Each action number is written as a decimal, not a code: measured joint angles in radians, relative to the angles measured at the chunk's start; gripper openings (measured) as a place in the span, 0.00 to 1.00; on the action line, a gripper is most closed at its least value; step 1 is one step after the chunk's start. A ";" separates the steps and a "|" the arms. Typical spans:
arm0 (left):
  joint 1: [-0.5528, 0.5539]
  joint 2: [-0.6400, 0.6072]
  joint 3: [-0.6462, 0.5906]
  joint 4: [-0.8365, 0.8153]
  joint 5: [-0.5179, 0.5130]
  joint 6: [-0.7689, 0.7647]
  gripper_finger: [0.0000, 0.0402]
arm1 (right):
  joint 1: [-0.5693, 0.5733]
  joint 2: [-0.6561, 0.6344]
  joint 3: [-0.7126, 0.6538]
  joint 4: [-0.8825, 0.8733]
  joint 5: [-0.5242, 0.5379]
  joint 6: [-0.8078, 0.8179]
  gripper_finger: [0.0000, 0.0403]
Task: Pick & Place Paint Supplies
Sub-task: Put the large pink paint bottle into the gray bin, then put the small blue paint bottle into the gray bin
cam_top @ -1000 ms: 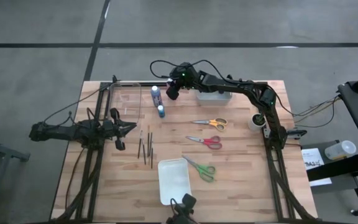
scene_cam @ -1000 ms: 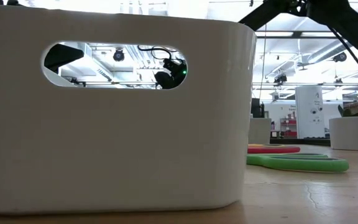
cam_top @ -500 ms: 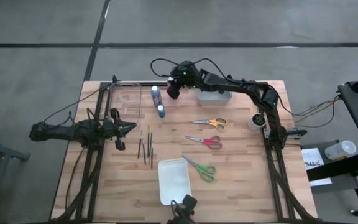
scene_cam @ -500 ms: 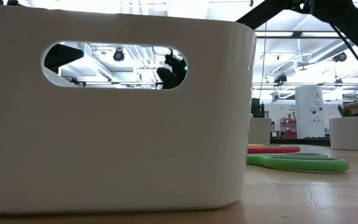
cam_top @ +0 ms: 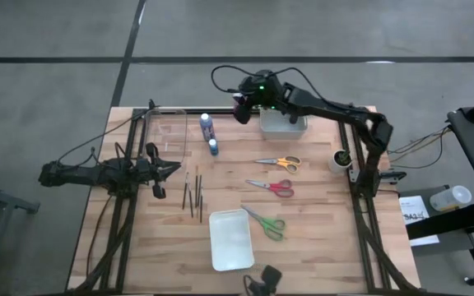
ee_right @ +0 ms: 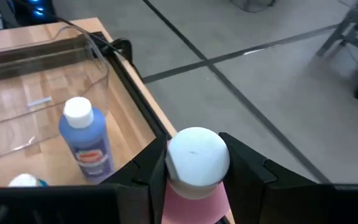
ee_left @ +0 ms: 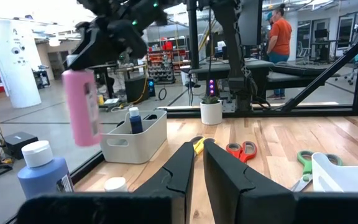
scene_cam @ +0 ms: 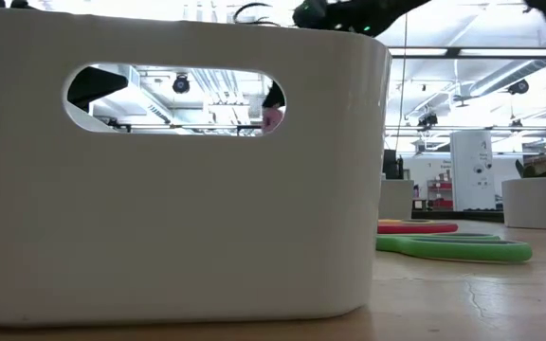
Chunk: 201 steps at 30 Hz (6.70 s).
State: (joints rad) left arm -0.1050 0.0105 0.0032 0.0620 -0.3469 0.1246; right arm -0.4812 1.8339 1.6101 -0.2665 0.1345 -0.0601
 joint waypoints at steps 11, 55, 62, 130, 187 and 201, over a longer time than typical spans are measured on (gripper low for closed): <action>0.000 0.000 0.000 0.000 0.000 0.000 0.12 | 0.006 -0.362 -0.365 0.063 0.106 0.056 0.28; 0.000 0.000 0.000 0.000 0.000 0.000 0.12 | -0.197 -0.575 -0.834 0.101 0.259 0.346 0.30; 0.000 0.000 0.000 0.000 0.000 0.000 0.12 | -0.203 -0.575 -0.852 0.104 0.259 0.365 0.32; 0.000 0.000 0.000 0.000 0.000 0.000 0.12 | -0.005 -0.297 -0.504 0.333 -0.029 0.212 0.61; 0.000 0.000 0.000 0.000 0.000 0.000 0.12 | 0.080 0.328 -0.031 0.599 -0.240 0.105 0.61; 0.000 0.000 0.000 0.000 0.000 0.000 0.12 | 0.082 0.312 -0.182 0.849 -0.227 0.097 0.61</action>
State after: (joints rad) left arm -0.1047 0.0105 0.0032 0.0622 -0.3470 0.1249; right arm -0.3988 2.1462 1.4284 0.5829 -0.0924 0.0368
